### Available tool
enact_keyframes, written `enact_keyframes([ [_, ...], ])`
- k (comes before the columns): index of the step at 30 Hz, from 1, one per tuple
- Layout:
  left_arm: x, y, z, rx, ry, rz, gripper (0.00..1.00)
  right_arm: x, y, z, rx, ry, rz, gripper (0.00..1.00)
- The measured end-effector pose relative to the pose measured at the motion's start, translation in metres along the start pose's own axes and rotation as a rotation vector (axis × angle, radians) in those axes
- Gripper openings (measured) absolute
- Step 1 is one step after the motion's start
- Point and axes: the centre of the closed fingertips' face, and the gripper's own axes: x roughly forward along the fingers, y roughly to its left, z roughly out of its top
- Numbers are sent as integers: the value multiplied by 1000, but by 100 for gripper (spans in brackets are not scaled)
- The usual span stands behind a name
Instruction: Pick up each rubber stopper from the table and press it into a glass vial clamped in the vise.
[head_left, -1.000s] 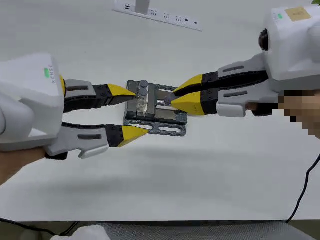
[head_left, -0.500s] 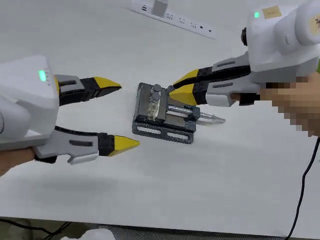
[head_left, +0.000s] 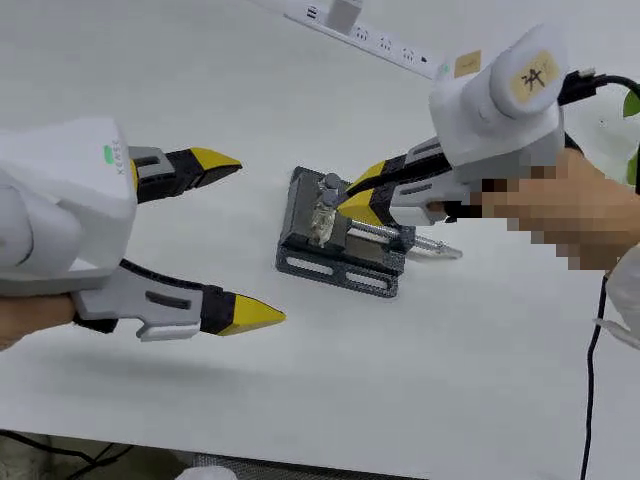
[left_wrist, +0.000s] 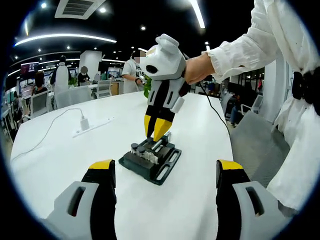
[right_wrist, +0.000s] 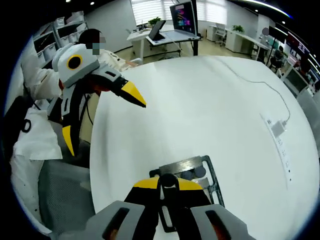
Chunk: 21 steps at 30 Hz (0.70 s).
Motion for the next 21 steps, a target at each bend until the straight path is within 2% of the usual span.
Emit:
enact_keyframes([
  [6,-1,1,-2,-25,-10,-4,87,13,-7,-9,-24,46,-7,6],
  [21,-2,1,-4,-38,-13,-9,89,21,-11,-15,-36,83,-6,6],
])
